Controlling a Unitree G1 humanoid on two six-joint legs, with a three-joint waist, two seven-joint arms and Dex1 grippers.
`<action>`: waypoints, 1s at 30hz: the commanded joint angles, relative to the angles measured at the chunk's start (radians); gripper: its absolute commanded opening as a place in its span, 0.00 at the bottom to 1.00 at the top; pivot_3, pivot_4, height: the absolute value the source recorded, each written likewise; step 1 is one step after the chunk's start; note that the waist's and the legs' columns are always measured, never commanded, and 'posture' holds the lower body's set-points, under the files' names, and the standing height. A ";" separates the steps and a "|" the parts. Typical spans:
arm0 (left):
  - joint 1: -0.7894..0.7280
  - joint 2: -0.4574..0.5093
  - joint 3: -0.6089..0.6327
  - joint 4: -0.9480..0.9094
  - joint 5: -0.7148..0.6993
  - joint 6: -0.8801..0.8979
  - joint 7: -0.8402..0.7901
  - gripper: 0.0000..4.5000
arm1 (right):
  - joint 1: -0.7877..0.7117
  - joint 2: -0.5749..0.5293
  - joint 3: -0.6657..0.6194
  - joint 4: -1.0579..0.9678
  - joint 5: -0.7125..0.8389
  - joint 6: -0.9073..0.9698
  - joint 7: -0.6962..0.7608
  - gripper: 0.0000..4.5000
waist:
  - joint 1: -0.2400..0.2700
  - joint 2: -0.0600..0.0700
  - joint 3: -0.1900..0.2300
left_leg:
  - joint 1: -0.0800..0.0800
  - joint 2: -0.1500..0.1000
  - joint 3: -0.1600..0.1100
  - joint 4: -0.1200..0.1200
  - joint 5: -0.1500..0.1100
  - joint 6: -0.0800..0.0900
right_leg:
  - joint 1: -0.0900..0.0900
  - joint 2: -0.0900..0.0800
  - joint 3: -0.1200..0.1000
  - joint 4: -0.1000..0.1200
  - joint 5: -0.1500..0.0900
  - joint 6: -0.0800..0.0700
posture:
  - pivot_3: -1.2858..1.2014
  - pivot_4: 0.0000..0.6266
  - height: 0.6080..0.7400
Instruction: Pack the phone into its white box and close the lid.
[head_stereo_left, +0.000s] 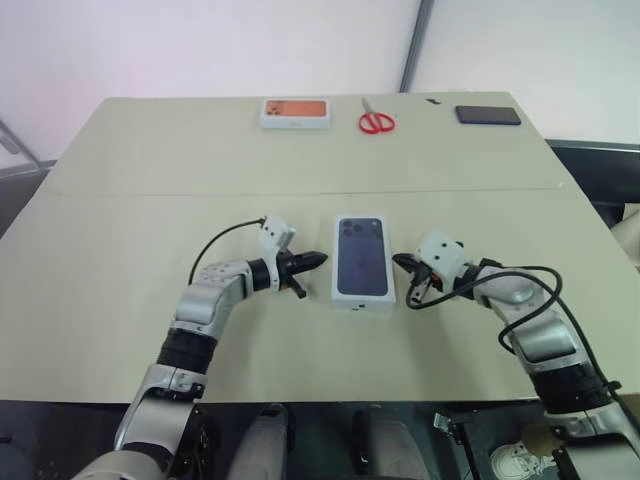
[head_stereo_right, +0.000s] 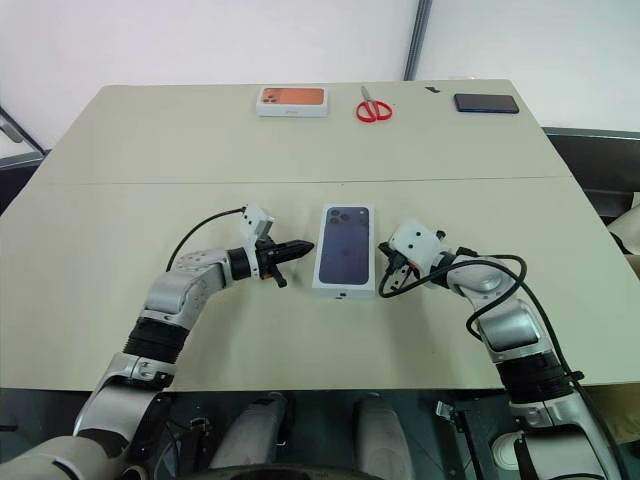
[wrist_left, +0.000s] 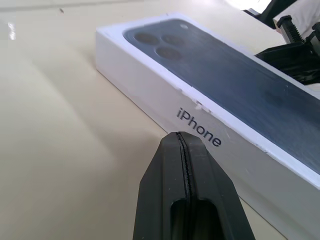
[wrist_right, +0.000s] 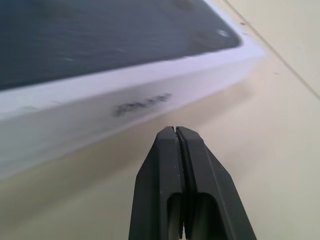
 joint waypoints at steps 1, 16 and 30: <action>-0.022 0.008 0.039 -0.021 -0.016 -0.020 0.009 0.00 | -0.042 -0.010 -0.030 0.003 -0.011 -0.020 -0.026 0.01 | 0.000 0.000 0.000 | 0.000 0.000 0.000 0.000 0.000 0.000 | 0.000 0.000 0.000 0.000 0.000 0.000 | 0.52 0.24 1.00; -0.075 -0.066 -0.029 0.017 0.012 -0.079 -0.035 0.00 | -0.026 0.041 0.071 -0.044 0.038 -0.052 0.071 0.01 | -0.002 0.000 0.000 | 0.000 -0.001 0.000 0.001 0.000 0.000 | 0.001 0.000 -0.001 0.001 0.000 0.000 | 0.52 0.24 1.00; -0.043 0.001 -0.059 0.072 0.061 -0.121 -0.091 0.00 | -0.039 0.040 0.076 -0.017 0.011 -0.099 0.081 0.01 | -0.002 -0.001 -0.003 | 0.005 0.001 0.000 0.001 0.000 0.000 | 0.005 0.001 0.000 0.000 0.000 0.000 | 0.52 0.24 1.00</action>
